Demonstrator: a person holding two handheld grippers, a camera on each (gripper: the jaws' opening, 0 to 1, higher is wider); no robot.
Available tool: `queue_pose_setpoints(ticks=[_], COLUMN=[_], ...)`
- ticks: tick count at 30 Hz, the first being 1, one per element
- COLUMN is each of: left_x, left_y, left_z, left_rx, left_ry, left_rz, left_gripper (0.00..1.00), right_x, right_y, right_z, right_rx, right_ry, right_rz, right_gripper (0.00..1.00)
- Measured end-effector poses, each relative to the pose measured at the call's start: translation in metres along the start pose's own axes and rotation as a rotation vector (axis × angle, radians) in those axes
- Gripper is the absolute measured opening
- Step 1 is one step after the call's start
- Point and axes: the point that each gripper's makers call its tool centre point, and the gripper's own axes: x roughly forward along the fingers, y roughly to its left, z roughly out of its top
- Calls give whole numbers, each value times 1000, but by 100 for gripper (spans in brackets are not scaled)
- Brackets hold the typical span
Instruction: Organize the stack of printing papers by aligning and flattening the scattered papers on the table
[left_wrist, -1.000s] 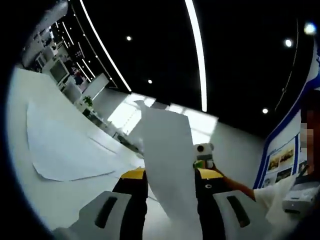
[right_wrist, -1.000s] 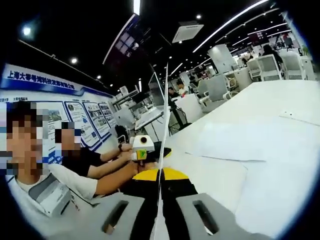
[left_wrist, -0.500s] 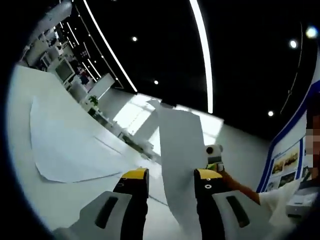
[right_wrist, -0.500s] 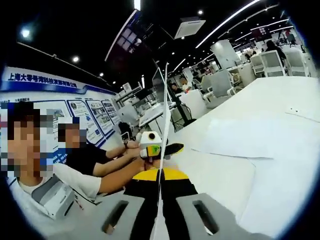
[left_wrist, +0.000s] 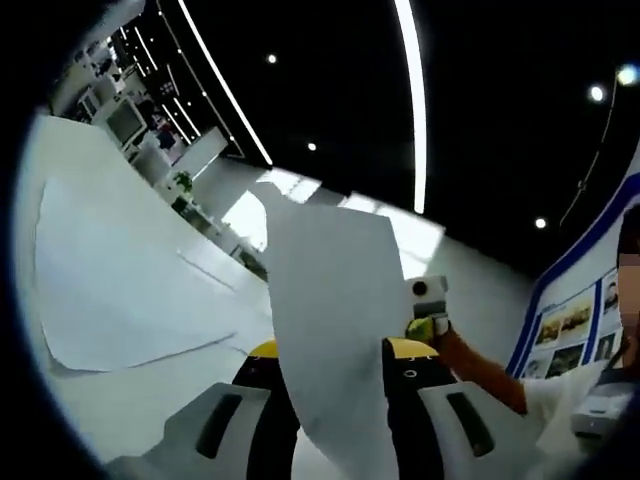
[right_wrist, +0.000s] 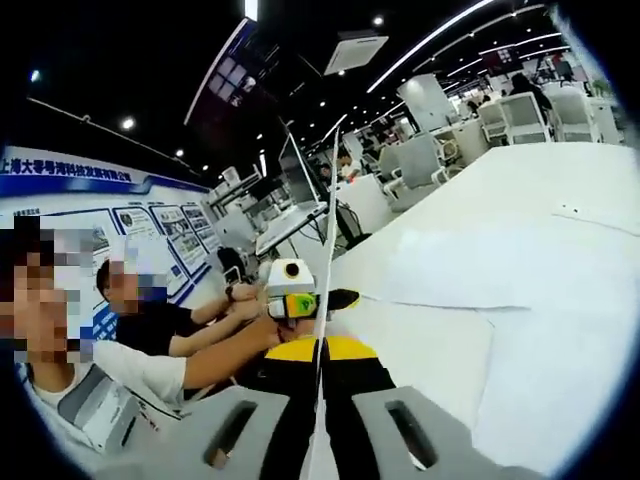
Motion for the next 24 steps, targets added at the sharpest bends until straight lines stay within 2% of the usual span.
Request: queue_pose_setpoints(ticks=[5, 11, 14, 24], left_x=[11, 21, 26, 33], left_y=[4, 14, 18, 28], left_z=[-3, 0, -2, -6], left_rx=[-16, -41, -48, -56], left_ry=[6, 6, 20, 37], left_rz=[-3, -1, -1, 33], left_gripper=[35, 35, 34, 34], right_x=[-4, -8, -5, 1], right_y=[-5, -19, -17, -32], right_z=[2, 6, 1, 4], right_rx=[-3, 32, 48, 61], right_ry=[-9, -27, -38, -44], right_rz=[-18, -50, -69, -107], right_gripper=[0, 0, 0, 0])
